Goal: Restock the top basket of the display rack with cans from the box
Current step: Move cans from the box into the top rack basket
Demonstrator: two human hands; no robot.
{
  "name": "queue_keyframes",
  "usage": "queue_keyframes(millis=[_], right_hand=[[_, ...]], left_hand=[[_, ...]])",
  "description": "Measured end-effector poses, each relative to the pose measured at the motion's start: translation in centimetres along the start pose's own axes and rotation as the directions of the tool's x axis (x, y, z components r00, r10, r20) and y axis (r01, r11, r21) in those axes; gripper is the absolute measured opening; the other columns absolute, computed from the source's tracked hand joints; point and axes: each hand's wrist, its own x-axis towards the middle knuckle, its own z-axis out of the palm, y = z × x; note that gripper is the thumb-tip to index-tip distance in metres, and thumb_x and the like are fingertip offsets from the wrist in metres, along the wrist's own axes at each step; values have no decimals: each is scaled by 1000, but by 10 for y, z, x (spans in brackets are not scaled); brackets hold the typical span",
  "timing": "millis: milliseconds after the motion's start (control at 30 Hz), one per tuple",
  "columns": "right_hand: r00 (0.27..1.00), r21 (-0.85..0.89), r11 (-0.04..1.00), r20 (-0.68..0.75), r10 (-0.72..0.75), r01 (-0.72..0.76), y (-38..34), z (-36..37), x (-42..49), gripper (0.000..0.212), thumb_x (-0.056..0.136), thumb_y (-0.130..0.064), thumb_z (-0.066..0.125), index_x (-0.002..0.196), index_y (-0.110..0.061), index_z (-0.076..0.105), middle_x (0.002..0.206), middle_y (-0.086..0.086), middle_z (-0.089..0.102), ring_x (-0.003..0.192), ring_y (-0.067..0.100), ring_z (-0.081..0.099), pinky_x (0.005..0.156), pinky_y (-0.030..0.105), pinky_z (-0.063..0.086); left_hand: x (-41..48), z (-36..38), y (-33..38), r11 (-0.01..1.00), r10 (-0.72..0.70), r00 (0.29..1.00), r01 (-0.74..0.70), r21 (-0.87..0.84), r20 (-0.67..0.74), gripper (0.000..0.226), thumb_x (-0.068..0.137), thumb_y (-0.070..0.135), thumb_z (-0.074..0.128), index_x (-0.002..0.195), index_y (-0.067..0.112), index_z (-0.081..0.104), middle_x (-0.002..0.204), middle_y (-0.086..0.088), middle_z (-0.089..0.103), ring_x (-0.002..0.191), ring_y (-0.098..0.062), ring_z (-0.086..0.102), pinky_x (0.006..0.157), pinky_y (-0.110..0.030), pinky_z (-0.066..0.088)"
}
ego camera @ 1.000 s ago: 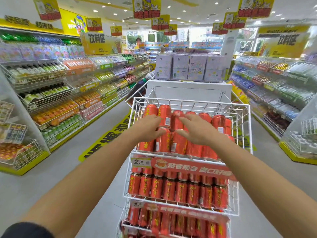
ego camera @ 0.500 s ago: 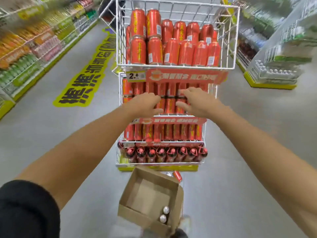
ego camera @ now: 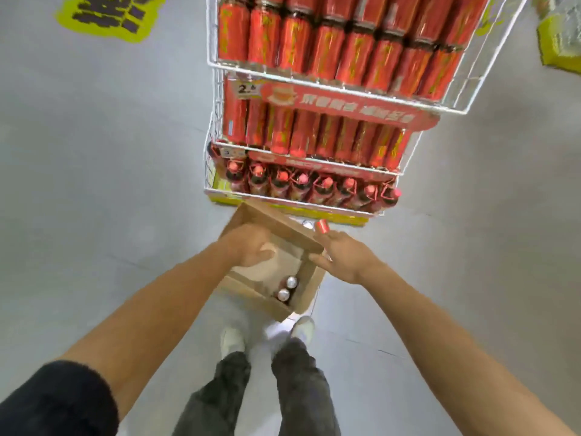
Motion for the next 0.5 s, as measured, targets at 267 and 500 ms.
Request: queue_keyframes(millis=[267, 500], right_hand=[[963, -77, 978, 202, -176, 195, 40, 46, 78, 48, 102, -49, 47, 139, -19, 51, 135, 12, 57, 122, 35, 56, 92, 49, 53], [882, -176, 905, 357, -309, 388, 76, 104, 166, 60, 102, -57, 39, 146, -17, 49, 136, 12, 58, 123, 32, 55, 98, 49, 51]], left_hand=[[35, 71, 3, 933, -237, 970, 242, -266, 51, 53, 98, 54, 48, 129, 11, 55, 126, -12, 61, 118, -30, 57, 98, -44, 47], [96, 150, 9, 808, -387, 919, 375, -455, 71, 72, 87, 71, 36, 125, 14, 57, 122, -9, 61, 118, -29, 56, 96, -46, 50]])
